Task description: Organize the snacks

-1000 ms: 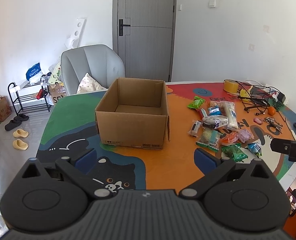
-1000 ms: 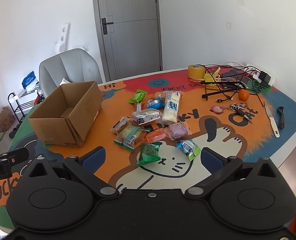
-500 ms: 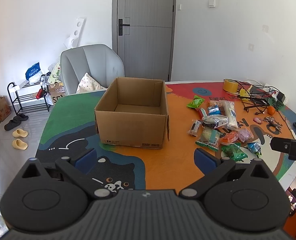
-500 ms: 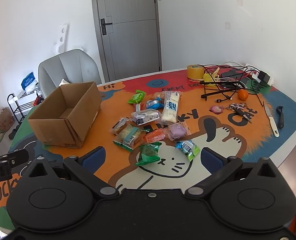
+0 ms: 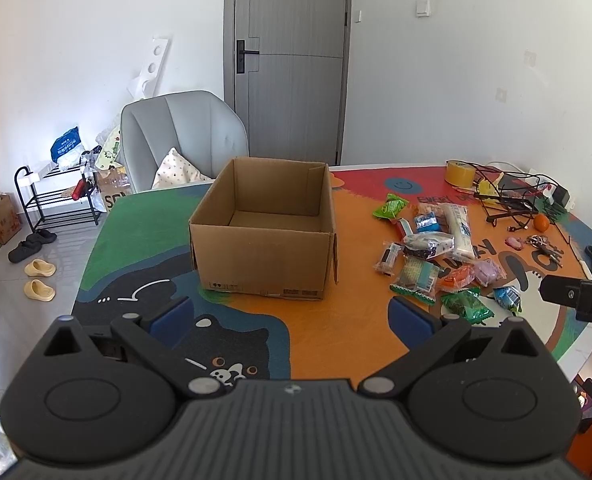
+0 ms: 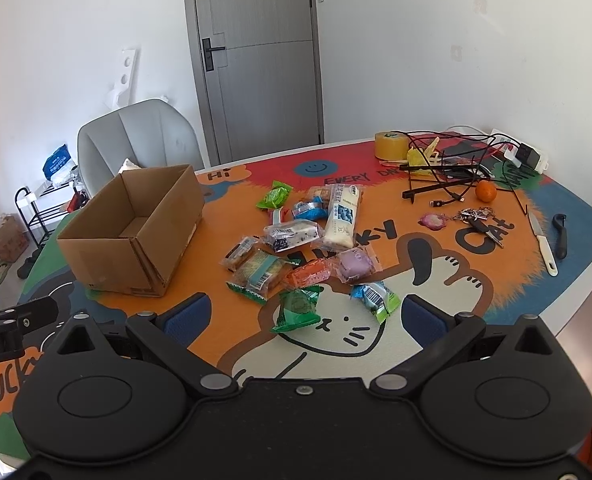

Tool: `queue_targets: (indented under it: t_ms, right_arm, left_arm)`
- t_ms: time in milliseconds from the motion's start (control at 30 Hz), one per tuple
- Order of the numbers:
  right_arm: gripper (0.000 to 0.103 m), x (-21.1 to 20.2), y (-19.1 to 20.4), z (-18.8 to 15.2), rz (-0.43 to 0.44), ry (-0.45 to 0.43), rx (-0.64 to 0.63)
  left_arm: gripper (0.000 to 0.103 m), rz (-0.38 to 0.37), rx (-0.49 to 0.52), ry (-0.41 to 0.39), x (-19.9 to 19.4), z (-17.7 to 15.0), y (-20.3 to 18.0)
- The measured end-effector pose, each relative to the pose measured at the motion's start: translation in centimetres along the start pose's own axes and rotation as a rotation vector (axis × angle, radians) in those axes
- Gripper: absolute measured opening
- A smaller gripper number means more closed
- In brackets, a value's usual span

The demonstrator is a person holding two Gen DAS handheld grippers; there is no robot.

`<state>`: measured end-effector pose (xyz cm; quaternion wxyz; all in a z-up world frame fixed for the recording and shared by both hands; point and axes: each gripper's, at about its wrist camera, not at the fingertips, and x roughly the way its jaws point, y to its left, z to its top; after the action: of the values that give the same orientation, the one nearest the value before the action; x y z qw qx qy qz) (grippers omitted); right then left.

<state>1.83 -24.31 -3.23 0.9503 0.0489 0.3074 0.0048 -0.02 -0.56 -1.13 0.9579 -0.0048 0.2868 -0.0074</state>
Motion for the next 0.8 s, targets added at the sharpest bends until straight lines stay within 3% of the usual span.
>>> queue_targets:
  t_ms: [433,800]
  right_arm:
    - [0.103,0.0,-0.3,0.1,0.003,-0.005,0.002]
    - [0.103,2.1,-2.2,-0.8,-0.019,0.015,0.021]
  left_arm:
    - [0.103,0.002,-0.004,-0.008,-0.1,0.2,-0.1]
    - [0.103,-0.022,0.022,0.0,2.1,0.2,-2.8]
